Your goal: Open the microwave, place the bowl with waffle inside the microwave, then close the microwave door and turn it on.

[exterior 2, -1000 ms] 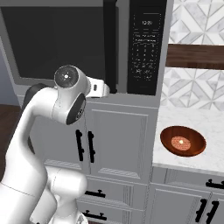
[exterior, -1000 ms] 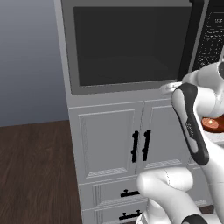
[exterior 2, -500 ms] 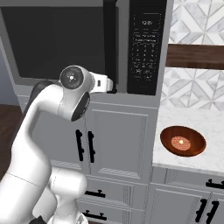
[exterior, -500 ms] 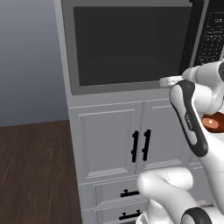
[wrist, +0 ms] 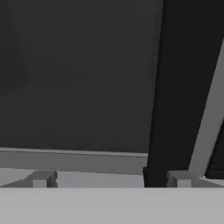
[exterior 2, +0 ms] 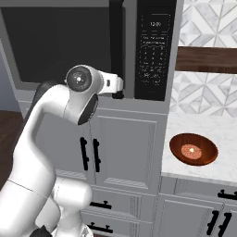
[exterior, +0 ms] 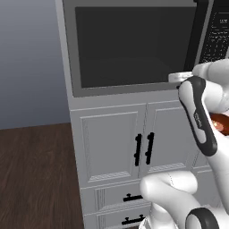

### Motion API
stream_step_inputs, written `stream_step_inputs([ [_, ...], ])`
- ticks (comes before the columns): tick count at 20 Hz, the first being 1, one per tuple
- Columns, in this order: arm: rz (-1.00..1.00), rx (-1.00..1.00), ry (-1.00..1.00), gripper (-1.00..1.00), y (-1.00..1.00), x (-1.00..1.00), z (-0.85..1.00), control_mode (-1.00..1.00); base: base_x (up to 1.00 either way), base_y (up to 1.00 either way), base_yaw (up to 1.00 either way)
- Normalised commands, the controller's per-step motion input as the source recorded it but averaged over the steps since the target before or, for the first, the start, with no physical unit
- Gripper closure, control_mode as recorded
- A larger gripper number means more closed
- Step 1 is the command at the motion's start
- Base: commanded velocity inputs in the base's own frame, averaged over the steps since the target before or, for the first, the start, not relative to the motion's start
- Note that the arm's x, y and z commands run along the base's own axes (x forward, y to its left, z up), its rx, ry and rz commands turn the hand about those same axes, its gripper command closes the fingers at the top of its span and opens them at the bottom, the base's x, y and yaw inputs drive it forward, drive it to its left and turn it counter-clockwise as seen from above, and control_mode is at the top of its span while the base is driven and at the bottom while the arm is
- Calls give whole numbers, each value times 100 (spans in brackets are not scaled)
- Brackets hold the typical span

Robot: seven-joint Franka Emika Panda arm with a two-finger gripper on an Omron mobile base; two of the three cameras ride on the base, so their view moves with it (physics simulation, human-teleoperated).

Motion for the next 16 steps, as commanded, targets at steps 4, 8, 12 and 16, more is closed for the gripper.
stream_step_inputs([
  [4,-1,0,-14,-100,-16,-41,30,-100,0,0,0],
  [8,-1,0,-21,-100,-23,-6,26,-100,0,0,0],
  [12,-2,0,-25,-100,-33,0,14,-100,0,0,0],
  [16,-5,0,-22,-100,-43,0,15,-100,0,0,0],
])
